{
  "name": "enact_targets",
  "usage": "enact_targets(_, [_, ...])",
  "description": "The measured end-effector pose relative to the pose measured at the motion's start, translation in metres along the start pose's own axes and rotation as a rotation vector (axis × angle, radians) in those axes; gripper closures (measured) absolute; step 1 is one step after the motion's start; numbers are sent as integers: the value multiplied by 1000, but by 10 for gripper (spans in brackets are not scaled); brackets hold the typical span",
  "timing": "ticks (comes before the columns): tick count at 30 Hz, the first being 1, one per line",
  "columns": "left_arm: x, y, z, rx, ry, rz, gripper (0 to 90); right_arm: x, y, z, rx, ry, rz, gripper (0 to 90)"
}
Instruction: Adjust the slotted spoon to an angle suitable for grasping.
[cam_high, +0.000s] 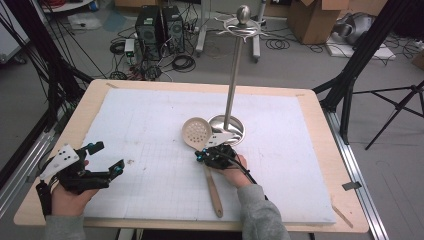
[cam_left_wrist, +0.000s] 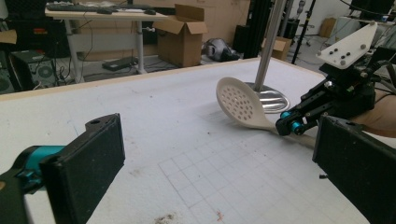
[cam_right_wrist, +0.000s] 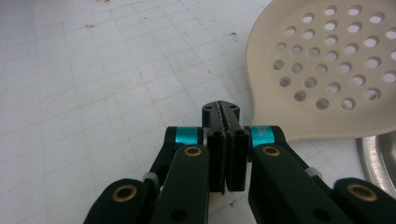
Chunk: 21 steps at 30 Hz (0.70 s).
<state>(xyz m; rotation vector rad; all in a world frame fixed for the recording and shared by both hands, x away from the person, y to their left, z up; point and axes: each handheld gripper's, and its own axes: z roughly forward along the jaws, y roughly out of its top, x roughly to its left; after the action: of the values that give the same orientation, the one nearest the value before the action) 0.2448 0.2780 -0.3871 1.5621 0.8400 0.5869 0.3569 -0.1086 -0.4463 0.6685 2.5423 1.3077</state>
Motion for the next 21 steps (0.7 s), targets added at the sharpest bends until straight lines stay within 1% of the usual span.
enact_targets(2, [0,-1,0,1,1,-3,27,0,0,0,-1,1,2,898])
enact_targets(6, [0,-2,1,7,1,-4,27,-2,-1,-2,4,18,32,899])
enact_targets(8, [0,-2,1,12,0,-4,27,-2,-2,-4,9,17,35,900])
enact_targets(15, [-1,-3,0,16,2,-4,27,-1,-4,-8,16,21,22,900])
enact_targets(21, [-2,-4,2,24,1,-1,27,-1,-11,-18,22,35,20,900])
